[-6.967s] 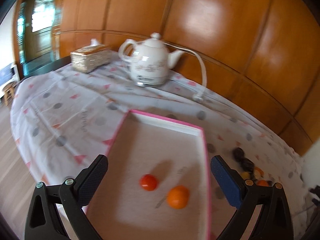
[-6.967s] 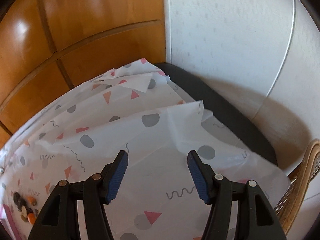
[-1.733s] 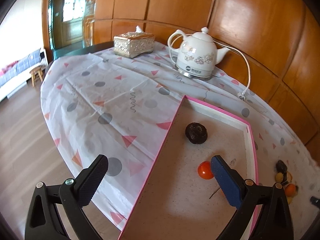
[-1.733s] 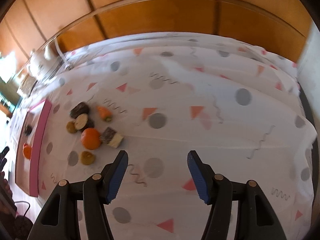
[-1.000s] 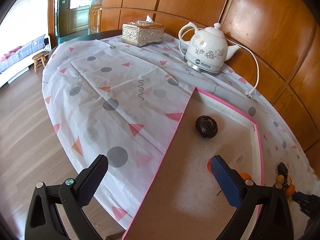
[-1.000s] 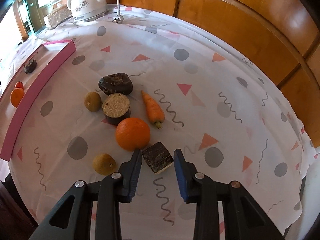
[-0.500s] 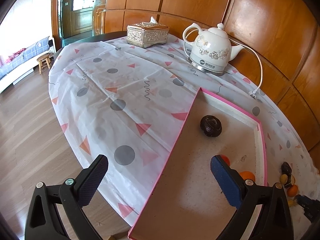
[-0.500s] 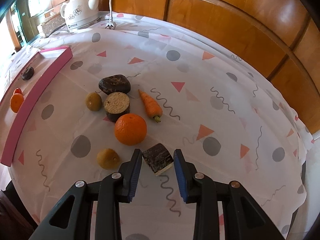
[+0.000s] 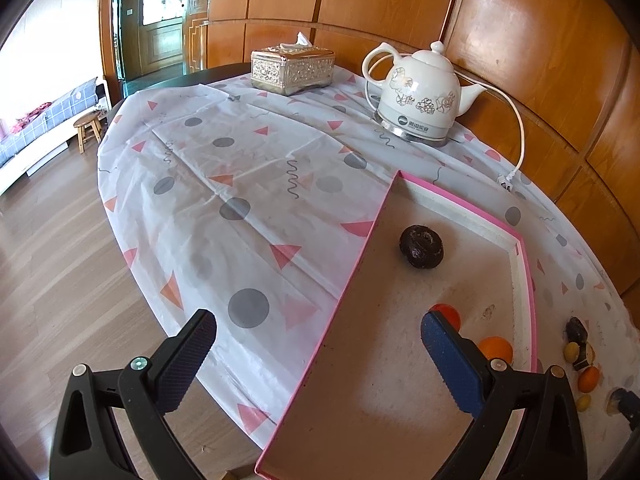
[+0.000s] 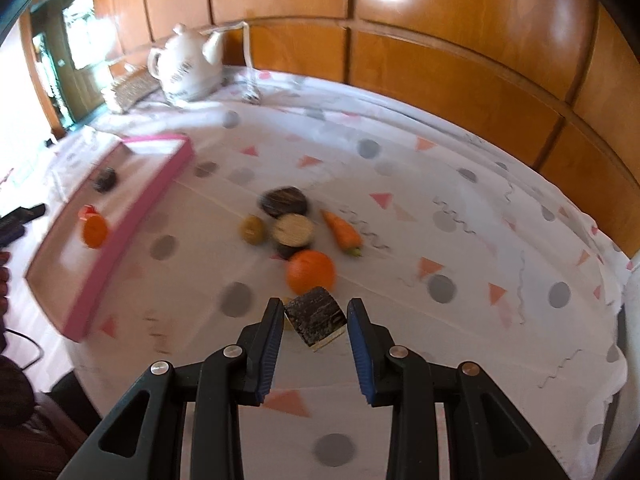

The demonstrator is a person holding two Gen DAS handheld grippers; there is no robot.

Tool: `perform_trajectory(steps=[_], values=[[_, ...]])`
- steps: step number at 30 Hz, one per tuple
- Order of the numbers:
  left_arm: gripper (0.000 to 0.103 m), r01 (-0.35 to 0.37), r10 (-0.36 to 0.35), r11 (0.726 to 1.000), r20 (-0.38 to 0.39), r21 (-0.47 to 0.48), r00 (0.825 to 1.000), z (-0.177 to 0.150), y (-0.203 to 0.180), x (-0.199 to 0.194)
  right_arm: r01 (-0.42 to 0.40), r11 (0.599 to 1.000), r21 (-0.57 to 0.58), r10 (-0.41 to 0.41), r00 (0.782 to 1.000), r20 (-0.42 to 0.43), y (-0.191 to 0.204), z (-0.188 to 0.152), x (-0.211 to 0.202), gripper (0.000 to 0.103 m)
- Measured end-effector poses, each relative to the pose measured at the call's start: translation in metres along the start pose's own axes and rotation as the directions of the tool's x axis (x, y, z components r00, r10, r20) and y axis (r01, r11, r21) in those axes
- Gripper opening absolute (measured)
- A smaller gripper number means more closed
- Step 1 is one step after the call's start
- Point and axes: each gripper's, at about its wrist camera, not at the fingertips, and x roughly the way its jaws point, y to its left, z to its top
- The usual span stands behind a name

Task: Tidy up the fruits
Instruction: 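Carry the cube piece in the right tool over the pink tray, then open the right tool to release the cube piece into the tray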

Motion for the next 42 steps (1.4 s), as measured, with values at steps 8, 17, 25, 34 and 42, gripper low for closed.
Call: perform_trajectory(steps=[8,17,25,34,42], values=[[0.103,0.001,-0.001,1.0,-0.004,-0.005,1.0,0.0,0.002,0.001,-0.168,0.984,-0.054,0.169,0.985,0.018,0.059,0.009,-0.001,0.033],[0.103,-0.009,0.008,1.0,-0.016,-0.028,1.0,0.001,0.009,0.005,-0.342,0.933,-0.115,0.346,0.938,0.013,0.124,0.024,0.007,0.033],[0.103,-0.027,0.026,0.997,-0.016,-0.069,1.0,0.008,0.023,0.009,-0.417,0.889,-0.192,0.42,0.907,-0.024,0.184,0.035,0.021,0.033],[0.103,-0.021,0.019,0.997,-0.035,-0.075,0.999,0.008,0.026,0.012,-0.401,0.899,-0.174,0.392,0.916,-0.083,0.206,0.037,0.06,0.035],[0.103,-0.011,0.008,0.998,-0.05,-0.061,0.999,0.006,0.021,0.013,-0.352,0.925,-0.141,0.351,0.936,-0.032,0.183,0.031,0.047,0.044]])
